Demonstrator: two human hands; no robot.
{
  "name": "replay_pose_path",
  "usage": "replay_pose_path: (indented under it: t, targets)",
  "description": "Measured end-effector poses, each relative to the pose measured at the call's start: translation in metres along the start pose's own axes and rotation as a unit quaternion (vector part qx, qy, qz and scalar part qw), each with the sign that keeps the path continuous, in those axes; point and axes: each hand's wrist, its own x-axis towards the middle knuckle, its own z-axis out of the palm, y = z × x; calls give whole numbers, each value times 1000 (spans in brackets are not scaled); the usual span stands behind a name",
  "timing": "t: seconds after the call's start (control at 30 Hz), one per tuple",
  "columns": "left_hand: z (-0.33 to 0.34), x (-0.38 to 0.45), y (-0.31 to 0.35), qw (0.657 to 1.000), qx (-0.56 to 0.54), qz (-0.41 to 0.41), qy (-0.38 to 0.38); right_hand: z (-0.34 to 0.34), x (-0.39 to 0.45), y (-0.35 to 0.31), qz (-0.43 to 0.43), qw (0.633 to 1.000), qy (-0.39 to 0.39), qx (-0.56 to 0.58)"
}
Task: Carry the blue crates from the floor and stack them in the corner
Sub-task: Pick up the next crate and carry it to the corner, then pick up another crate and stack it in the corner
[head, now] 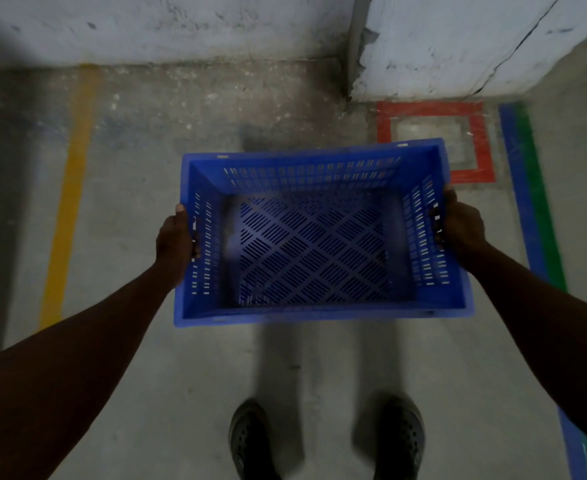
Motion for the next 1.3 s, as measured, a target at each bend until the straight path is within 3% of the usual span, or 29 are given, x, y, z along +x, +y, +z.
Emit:
replay_pose_path:
  t: [0.13, 0.3, 0.43, 0.53, 0.67, 0.93, 1.1, 1.3]
  targets:
    - [-4, -6, 9, 993, 94, 11, 73, -3, -3, -1, -11, 998, 1, -65]
    - [-16, -50, 37, 978, 124, 116, 118, -23, -36, -9, -21, 996, 4, -84]
    - [-38, -120, 79, 998, 9, 66, 21, -57, -97, -33, 5, 998, -41, 36]
    - [-63, -204, 129, 992, -71, 34, -96, -104, -173, -74, 68, 974, -107, 187]
    - [-104, -314, 196, 982, -104, 6, -156, -179, -282, -126, 63, 965, -132, 216]
    - [-152, -504, 294, 967, -152, 4, -205, -321, -475, -170, 19, 970, -55, 238]
    - [-169, -603, 328, 940, -134, 35, -311, -383, -602, -154, 24, 956, 29, 292]
    - [-153, -720, 324, 888, -9, 87, -452, -429, -756, -82, 62, 907, 159, 385]
